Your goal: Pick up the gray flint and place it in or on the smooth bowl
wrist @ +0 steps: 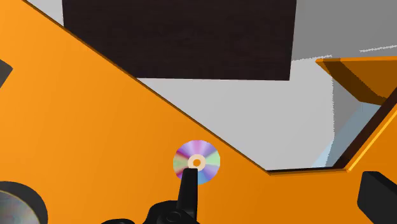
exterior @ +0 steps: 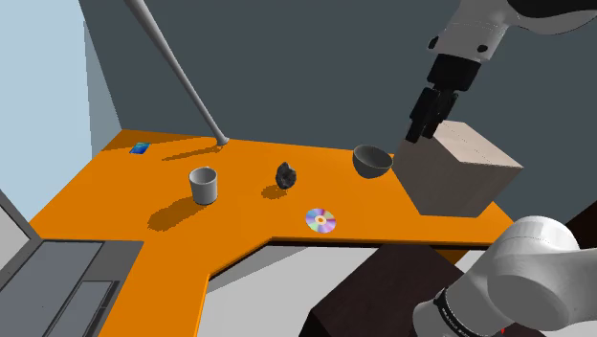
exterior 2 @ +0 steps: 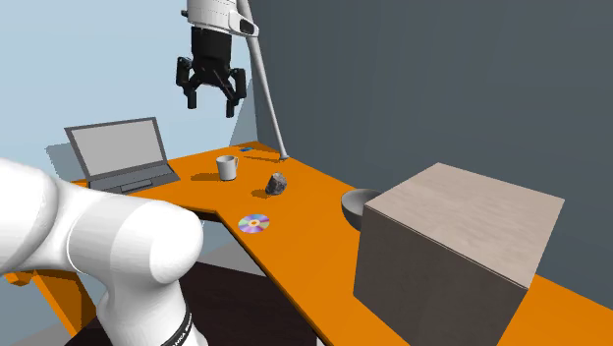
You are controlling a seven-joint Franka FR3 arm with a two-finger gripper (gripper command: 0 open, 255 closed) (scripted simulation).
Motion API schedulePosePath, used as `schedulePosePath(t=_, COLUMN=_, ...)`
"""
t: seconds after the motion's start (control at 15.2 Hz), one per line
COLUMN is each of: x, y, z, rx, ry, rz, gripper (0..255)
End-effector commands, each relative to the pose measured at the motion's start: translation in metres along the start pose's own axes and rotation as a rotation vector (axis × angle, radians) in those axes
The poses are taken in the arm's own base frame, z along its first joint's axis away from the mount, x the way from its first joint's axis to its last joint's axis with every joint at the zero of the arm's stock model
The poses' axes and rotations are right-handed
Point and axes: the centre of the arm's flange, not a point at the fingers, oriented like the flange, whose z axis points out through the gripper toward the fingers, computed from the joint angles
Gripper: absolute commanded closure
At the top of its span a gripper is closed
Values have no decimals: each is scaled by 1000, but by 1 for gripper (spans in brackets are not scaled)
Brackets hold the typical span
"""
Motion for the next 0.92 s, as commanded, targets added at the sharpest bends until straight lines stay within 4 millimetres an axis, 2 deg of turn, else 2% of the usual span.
schedulePosePath(t=0.0, x=0, y=0, z=0, rx=0, ry=0, rz=0, gripper=0)
schedulePosePath(t=0.86, x=126, y=12, z=107, rx=46, ry=50, rz=171, gripper=0)
